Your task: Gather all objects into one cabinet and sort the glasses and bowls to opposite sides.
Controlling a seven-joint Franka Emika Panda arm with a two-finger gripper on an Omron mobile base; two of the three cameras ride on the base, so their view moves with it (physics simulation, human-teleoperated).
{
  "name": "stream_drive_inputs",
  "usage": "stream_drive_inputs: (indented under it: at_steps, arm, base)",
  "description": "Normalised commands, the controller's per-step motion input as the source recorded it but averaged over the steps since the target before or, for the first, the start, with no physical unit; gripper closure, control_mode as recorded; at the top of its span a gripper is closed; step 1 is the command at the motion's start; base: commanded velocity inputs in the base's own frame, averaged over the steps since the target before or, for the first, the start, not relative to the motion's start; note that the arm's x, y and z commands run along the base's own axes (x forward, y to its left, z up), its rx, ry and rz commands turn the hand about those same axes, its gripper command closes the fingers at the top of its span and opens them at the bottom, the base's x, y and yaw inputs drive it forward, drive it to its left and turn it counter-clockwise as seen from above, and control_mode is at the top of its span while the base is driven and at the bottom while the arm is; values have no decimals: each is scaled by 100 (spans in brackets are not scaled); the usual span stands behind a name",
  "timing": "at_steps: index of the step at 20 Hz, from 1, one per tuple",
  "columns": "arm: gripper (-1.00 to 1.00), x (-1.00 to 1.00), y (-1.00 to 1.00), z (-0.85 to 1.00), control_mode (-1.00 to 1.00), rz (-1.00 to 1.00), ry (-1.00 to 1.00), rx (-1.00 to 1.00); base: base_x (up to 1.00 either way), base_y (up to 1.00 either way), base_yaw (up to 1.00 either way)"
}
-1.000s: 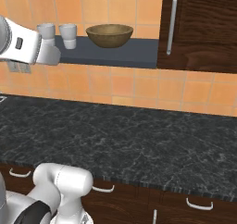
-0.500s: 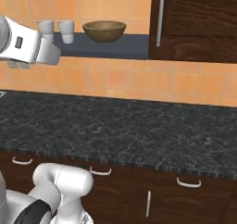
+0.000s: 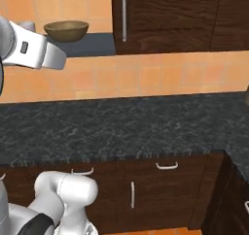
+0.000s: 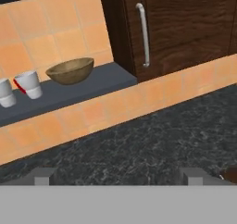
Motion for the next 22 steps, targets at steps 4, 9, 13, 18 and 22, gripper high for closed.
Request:
stream_drive_inputs:
  at_steps: [4, 9, 13, 18, 22]
  arm:
    - [-100, 0, 0, 0, 100, 0, 0, 0]
    - [-100, 0, 0, 0, 100, 0, 0, 0]
    - [-100, 0, 0, 0, 100, 0, 0, 0]
    - [-100, 0, 0, 0, 100, 0, 0, 0]
    - [-100, 0, 0, 0, 100, 0, 0, 0]
  base:
    - [-64, -19, -46]
    - [-81, -26, -47]
    - [-70, -20, -50]
    - [-36, -1, -58]
    - [0, 0, -69]
